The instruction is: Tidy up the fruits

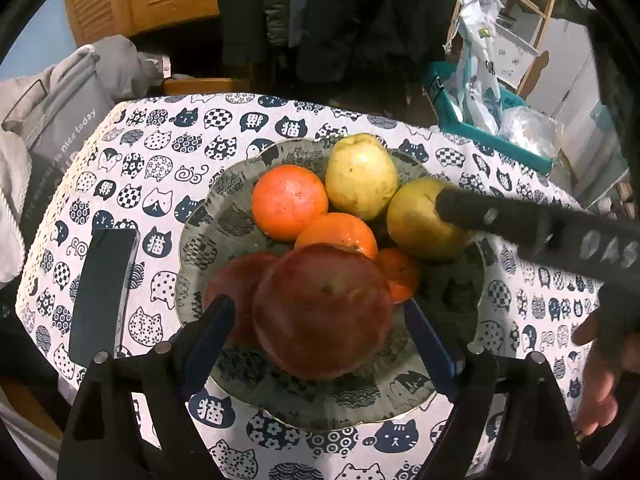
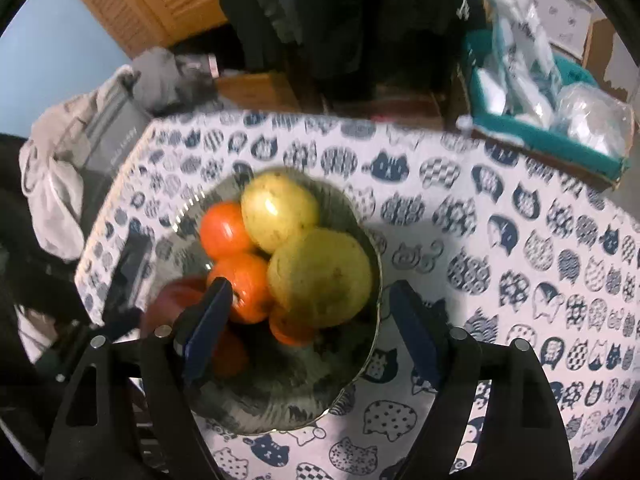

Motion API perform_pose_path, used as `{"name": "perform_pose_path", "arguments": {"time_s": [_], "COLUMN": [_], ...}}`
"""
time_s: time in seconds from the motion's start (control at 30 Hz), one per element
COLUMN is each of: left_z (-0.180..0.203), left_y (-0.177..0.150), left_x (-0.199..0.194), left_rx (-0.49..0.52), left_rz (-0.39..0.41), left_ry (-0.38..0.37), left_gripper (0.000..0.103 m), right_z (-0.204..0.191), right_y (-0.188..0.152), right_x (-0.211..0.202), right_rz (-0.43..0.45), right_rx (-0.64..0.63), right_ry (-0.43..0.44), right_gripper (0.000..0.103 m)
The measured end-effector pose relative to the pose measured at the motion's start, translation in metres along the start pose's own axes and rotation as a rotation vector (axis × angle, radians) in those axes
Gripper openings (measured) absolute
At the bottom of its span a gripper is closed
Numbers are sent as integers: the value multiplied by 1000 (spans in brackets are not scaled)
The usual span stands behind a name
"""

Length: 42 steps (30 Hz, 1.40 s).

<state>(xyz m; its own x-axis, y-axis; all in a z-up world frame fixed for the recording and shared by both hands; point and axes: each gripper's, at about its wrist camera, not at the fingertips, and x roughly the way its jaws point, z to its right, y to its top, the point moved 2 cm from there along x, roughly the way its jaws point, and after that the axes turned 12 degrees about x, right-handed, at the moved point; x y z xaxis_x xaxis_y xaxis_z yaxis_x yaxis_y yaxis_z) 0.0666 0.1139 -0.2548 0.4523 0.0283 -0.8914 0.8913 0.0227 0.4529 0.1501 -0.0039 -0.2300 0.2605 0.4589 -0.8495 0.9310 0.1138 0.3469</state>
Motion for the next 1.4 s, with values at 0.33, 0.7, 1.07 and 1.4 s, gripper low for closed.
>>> {"name": "perform_pose_path", "arguments": {"time_s": [0.33, 0.7, 1.07, 1.4], "left_z": [7, 15, 25, 35], "left_y": [14, 30, 34, 36], "left_x": [-43, -104, -160, -213], "left_rx": [2, 34, 52, 88], "left_rz": [88, 192, 293, 429], "left_ry": [-16, -15, -25, 15], "left_gripper": [88, 88, 92, 102], "right_z": [-7, -7, -4, 3], "right_y": [7, -7, -31, -50], "right_x": [-66, -146, -219, -260], "right_rz": [159, 333, 480, 550], "right_rx": [-28, -67, -92, -101], "right_ry": [-65, -142, -175, -195], "right_gripper": [81, 81, 85, 86]}}
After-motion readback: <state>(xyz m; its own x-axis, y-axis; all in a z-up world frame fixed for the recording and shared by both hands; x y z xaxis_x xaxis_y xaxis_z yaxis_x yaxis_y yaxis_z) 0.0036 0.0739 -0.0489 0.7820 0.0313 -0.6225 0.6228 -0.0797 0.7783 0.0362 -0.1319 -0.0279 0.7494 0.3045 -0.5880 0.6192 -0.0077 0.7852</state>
